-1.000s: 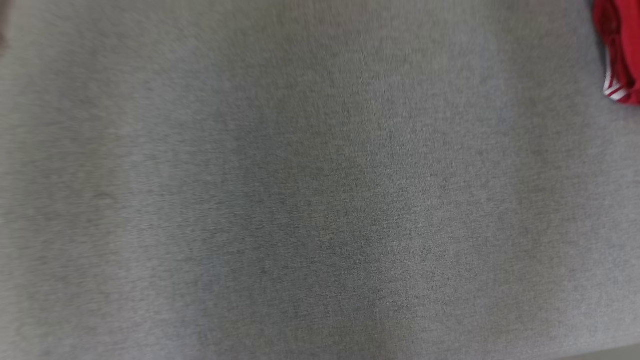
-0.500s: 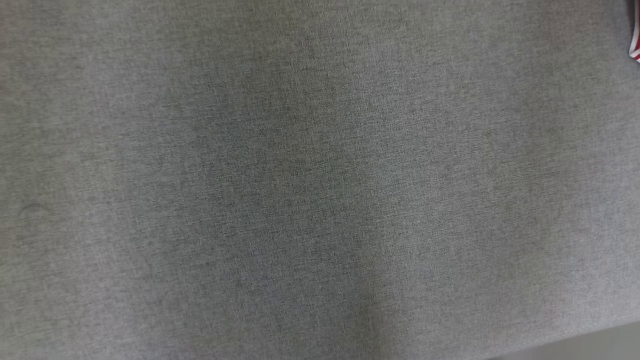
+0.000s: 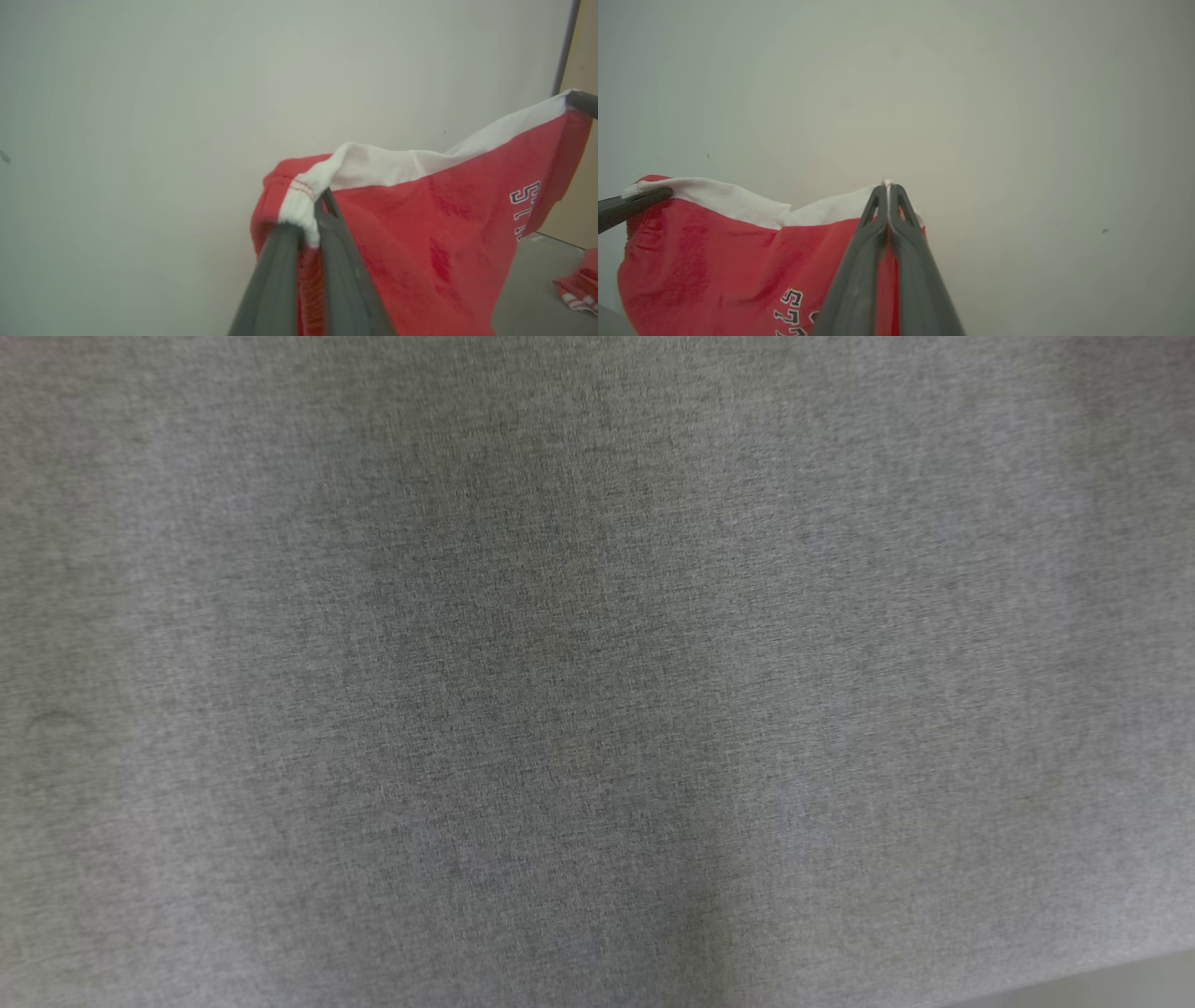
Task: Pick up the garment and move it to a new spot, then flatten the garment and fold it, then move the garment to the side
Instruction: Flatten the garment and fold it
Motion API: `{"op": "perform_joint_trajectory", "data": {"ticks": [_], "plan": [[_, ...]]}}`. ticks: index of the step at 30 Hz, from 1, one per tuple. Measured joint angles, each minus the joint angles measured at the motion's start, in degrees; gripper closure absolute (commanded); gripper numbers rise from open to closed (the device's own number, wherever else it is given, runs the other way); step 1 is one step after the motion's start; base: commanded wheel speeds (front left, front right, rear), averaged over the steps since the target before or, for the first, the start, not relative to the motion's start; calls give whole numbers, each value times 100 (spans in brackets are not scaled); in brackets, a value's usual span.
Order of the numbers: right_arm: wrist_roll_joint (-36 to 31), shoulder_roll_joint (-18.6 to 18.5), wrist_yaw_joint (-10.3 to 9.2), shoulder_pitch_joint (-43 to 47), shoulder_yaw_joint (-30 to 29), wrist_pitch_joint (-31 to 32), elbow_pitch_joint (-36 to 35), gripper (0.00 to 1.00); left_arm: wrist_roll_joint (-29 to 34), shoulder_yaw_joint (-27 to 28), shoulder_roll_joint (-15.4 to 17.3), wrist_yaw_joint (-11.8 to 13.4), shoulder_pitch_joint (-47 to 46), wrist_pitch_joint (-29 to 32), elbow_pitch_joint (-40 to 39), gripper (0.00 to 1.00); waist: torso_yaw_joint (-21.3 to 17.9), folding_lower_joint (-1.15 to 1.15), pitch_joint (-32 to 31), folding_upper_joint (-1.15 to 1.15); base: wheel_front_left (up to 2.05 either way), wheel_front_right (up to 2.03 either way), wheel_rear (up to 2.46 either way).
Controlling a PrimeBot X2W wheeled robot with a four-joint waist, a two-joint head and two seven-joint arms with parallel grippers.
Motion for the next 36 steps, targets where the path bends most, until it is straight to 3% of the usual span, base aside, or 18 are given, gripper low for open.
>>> {"op": "perform_joint_trajectory", "data": {"ticks": [2,3,10,17,19,29,36], "plan": [[-1,-80,0,560,-189,0,-420,100,-10,81,100,35,527,-14,-322,100,11,0,-74,0,0,0,0],[-21,-159,0,1175,-374,0,-853,100,-5,305,181,208,1180,-18,-932,100,17,0,-176,0,0,0,0],[-143,-259,0,3737,-880,-8,-2201,100,352,762,491,827,4203,-29,-3239,100,35,-1,-709,0,0,0,0],[-231,-245,0,5955,-1069,-9,-2832,100,712,880,703,1212,6837,-35,-4634,100,4,-2,-1363,-2,0,0,0],[-203,-243,0,6197,-1100,-9,-2885,100,791,928,701,1262,7130,-35,-4755,100,-2,-2,-1452,-2,0,0,0],[-178,-151,0,8422,-1291,-9,-3232,100,1328,1183,476,1039,9328,-40,-5079,100,-12,-2,-2301,-2,0,0,0],[-181,129,0,9833,-1497,-9,-3209,100,1583,1605,87,666,10294,-40,-5053,100,35,-2,-2831,-2,0,0,0]]}}
